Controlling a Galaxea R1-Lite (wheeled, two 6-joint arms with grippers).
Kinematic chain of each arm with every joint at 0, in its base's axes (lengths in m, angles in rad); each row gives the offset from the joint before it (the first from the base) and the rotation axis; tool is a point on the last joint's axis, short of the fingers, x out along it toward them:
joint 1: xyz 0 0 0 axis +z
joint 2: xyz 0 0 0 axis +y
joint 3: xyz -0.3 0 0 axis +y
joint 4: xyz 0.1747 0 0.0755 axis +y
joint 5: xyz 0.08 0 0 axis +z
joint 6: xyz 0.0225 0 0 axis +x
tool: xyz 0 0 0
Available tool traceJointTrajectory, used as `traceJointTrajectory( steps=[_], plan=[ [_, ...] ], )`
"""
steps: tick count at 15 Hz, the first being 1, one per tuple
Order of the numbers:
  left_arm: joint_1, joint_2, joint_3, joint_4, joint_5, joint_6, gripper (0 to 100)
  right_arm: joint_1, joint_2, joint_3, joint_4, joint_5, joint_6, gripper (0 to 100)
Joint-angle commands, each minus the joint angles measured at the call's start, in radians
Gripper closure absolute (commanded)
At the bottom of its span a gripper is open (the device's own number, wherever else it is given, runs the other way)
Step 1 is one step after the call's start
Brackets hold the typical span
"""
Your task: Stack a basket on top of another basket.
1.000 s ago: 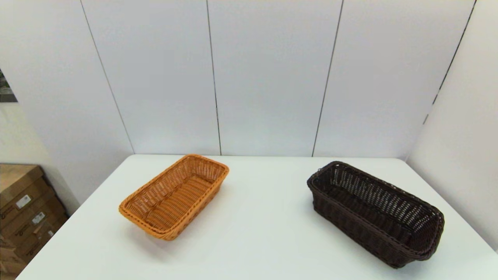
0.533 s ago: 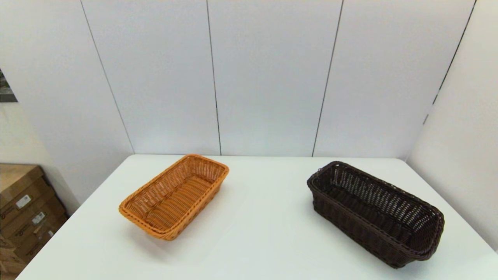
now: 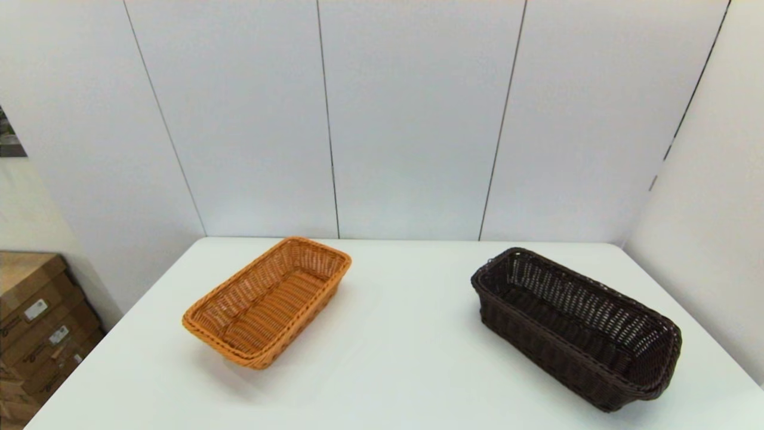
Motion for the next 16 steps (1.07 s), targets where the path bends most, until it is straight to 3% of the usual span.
traceJointTrajectory(
  steps=[1,10,13,16],
  plan=[
    [0.000,0.001,0.000,0.001,0.000,-0.001,0,0.000,0.001,0.000,0.000,0.000,0.000,0],
    [-0.004,0.084,-0.086,0.064,-0.019,0.004,0,0.000,0.001,0.000,0.000,0.000,0.000,0],
    [-0.004,0.318,-0.242,0.068,-0.015,-0.001,0,0.000,0.001,0.000,0.000,0.000,0.000,0],
    [-0.001,0.619,-0.416,0.070,-0.015,-0.119,0,0.000,0.001,0.000,0.000,0.000,0.000,0]
  ],
)
